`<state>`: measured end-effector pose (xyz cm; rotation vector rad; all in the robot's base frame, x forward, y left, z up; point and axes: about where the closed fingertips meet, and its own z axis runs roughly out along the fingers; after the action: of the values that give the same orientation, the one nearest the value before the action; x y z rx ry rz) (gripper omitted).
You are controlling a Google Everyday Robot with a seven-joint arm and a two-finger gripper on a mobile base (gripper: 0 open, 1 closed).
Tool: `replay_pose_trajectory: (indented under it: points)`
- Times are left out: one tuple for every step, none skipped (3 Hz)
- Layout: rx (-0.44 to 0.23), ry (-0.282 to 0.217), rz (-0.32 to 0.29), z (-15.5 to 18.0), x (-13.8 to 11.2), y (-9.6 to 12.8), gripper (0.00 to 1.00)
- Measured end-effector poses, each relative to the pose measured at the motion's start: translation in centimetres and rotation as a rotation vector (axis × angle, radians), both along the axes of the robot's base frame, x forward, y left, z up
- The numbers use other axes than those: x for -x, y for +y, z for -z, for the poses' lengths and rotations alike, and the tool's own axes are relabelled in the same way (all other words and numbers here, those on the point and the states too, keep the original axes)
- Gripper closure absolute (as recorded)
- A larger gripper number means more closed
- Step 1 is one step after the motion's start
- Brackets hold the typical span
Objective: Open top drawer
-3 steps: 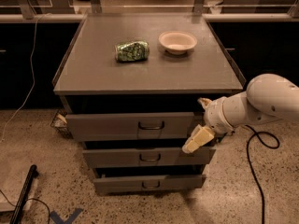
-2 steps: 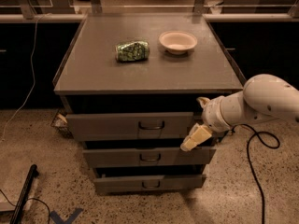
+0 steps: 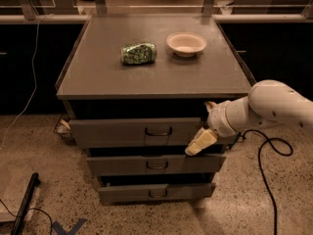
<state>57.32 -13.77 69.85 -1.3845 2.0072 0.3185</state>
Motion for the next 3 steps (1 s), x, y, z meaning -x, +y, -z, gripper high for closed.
replay_pose_trajectory:
  points:
    - [-0.015,0.004,0.013,0.9,-0.6,0.1,0.00]
    - [-0.028,-0.010,0.009,1.3,-1.5,0.7,0.00]
    - [-0.047,-0.042,0.001,1.7,-3.4,1.7,0.00]
